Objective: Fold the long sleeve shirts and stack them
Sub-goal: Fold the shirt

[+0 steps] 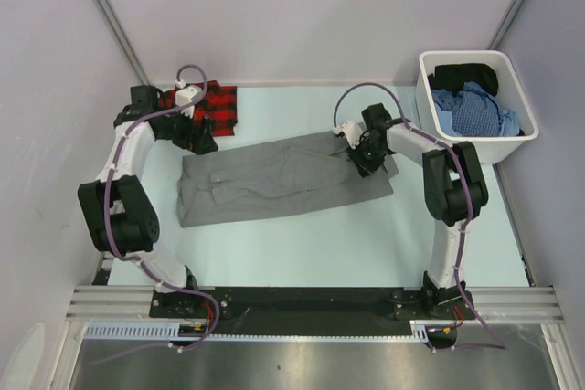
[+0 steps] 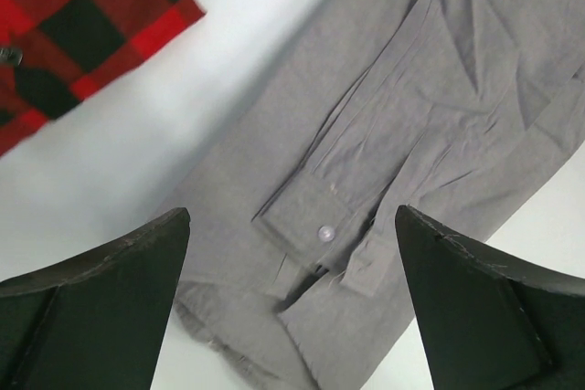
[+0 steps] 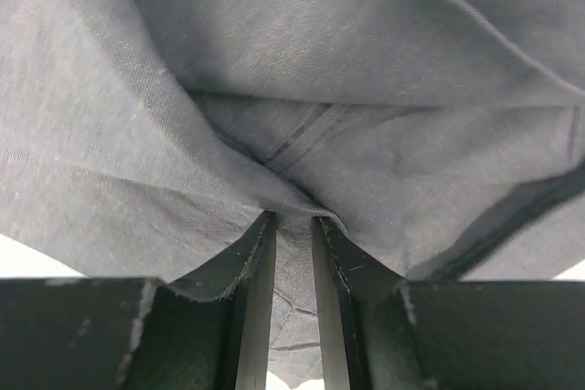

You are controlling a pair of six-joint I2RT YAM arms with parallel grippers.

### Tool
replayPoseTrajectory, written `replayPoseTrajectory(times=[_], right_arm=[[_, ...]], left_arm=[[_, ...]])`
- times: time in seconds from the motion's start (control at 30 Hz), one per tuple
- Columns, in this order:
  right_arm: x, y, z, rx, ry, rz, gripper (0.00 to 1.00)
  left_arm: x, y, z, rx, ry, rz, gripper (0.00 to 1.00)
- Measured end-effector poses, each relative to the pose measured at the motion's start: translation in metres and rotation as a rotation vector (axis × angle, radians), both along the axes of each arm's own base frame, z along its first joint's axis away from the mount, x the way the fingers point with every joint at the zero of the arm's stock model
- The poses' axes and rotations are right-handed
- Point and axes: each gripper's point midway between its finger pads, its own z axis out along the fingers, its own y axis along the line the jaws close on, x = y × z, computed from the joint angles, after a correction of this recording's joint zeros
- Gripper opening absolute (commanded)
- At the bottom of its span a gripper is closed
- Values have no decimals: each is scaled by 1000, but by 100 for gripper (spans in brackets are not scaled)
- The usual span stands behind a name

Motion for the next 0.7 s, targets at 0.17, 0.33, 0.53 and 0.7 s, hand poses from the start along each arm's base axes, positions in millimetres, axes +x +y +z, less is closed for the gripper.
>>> replayPoseTrajectory(times=[0.17,0.33,0.53,0.7], right_arm=[[40,9,1,-13,-51,3,25],[92,16,4,-37,-182,6,26],[164,19,21,-66,-376,-68,33],[153,11,60,40,-367,-116,35]], left_arm=[[-16,17,-14,40,33,24,100],[-29,22,-27,97,63,25,99],[-34,27,-42,176,97,-2,91],[-42,18,-53,220,123,-53,77]])
